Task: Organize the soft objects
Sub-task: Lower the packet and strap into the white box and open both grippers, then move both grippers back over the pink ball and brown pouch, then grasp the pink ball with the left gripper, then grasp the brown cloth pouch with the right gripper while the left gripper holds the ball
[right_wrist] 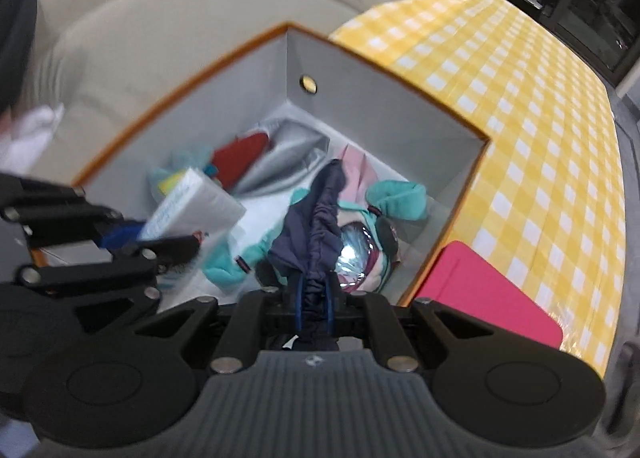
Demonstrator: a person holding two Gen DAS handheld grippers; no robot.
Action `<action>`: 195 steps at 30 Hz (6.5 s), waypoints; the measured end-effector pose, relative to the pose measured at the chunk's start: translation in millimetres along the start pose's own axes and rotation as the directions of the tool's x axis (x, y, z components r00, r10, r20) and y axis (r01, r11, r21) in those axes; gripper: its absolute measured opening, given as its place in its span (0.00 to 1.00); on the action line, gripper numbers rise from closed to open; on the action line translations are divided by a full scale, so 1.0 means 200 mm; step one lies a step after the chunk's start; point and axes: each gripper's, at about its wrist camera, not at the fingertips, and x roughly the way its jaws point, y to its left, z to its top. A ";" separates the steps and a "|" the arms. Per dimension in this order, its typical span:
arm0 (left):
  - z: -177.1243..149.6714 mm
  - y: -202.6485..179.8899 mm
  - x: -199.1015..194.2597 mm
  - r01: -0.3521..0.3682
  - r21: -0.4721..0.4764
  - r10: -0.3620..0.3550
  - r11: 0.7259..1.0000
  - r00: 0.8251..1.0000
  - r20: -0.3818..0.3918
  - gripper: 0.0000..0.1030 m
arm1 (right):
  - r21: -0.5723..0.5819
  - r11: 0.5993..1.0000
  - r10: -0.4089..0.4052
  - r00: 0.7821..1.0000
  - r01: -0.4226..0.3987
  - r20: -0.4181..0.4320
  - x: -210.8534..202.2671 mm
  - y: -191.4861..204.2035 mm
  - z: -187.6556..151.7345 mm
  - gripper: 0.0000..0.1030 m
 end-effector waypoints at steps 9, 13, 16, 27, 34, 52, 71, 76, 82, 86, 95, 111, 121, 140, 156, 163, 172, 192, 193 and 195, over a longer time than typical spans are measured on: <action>0.02 0.03 0.08 0.047 -0.005 -0.047 0.999 0.997 -0.059 0.11 | -0.143 0.989 -0.052 0.995 0.039 -0.088 0.17 0.04 0.02 0.12; 0.04 0.03 0.11 0.079 -0.020 -0.080 0.997 0.994 -0.079 0.10 | -0.187 0.981 -0.069 0.994 0.053 -0.082 0.17 0.06 0.02 0.18; 0.04 0.03 0.15 0.083 -0.022 -0.085 0.996 0.991 -0.103 0.10 | -0.202 0.977 -0.075 0.995 0.060 -0.066 0.15 0.06 0.02 0.30; 0.06 0.04 0.20 -0.029 -0.025 0.025 0.999 0.990 -0.139 0.39 | -0.228 0.971 -0.079 0.997 0.074 -0.010 0.07 0.05 -0.01 0.46; 0.05 0.03 0.14 -0.078 -0.010 0.076 0.997 0.992 -0.104 0.44 | -0.217 0.974 -0.069 0.997 0.072 0.021 0.02 0.05 -0.02 0.47; -0.03 -0.14 -0.24 -0.049 0.031 0.044 0.998 0.989 0.139 0.45 | -0.097 0.995 0.037 0.967 -0.013 0.253 -0.44 0.01 -0.33 0.52; -0.30 -0.58 -0.42 0.108 0.171 -0.139 0.979 0.973 0.186 0.46 | 0.236 0.971 -0.045 0.934 -0.043 0.355 -0.70 -0.25 -0.96 0.52; -0.35 -0.71 -0.40 0.159 0.229 -0.196 0.960 0.969 0.149 0.46 | 0.297 0.955 -0.099 0.942 -0.001 0.322 -0.68 -0.33 -1.09 0.52; -0.37 -0.85 -0.35 0.220 0.277 -0.256 0.935 0.961 0.103 0.46 | 0.350 0.936 -0.133 0.949 0.026 0.285 -0.66 -0.41 -1.23 0.52; -0.38 -0.94 -0.31 0.249 0.297 -0.282 0.922 0.956 0.075 0.46 | 0.374 0.926 -0.163 0.949 0.053 0.268 -0.66 -0.46 -1.30 0.52; -0.36 -1.09 -0.23 0.276 0.333 -0.311 0.902 0.949 0.056 0.46 | 0.454 0.884 -0.241 0.941 0.111 0.238 -0.66 -0.63 -1.38 0.52; -0.28 -1.30 -0.02 0.211 0.481 -0.247 0.851 0.969 0.012 0.46 | 0.515 0.847 -0.252 0.953 0.134 0.167 -0.52 -0.92 -1.40 0.52; -0.25 -1.52 0.17 0.043 0.732 -0.119 0.680 0.991 0.053 0.46 | 0.522 0.848 -0.199 0.966 0.087 0.163 -0.43 -1.03 -1.38 0.53; -0.24 -1.66 0.55 -0.030 0.951 0.144 0.309 0.990 -0.015 0.49 | 0.530 0.848 -0.088 0.986 0.001 0.139 -0.21 -1.24 -1.32 0.58; -0.09 -1.59 0.39 0.039 0.788 0.004 0.615 0.999 -0.052 0.42 | 0.202 0.978 0.029 0.988 -0.060 0.151 0.14 -1.34 -1.05 0.97; -0.06 -1.55 0.35 0.049 0.728 -0.011 0.684 0.998 -0.056 0.42 | 0.206 0.976 0.047 0.992 -0.071 0.120 0.26 -1.41 -1.01 0.97; -0.07 -1.54 0.34 0.068 0.701 -0.025 0.710 0.997 -0.071 0.43 | 0.157 0.987 0.016 0.994 -0.033 0.109 0.27 -1.34 -1.00 0.88; -0.13 -1.51 0.16 0.083 0.664 -0.094 0.743 0.995 -0.018 0.43 | 0.133 0.991 0.007 0.993 -0.022 0.115 0.04 -1.16 -1.03 0.08; -0.14 -1.50 0.14 0.087 0.661 -0.101 0.746 0.995 -0.017 0.43 | 0.157 0.987 0.012 0.993 -0.031 0.118 0.01 -1.16 -1.04 0.08; -0.15 -1.49 0.11 0.094 0.654 -0.110 0.751 0.994 -0.017 0.43 | 0.207 0.977 0.019 0.992 -0.046 0.128 -0.06 -1.16 -1.08 0.08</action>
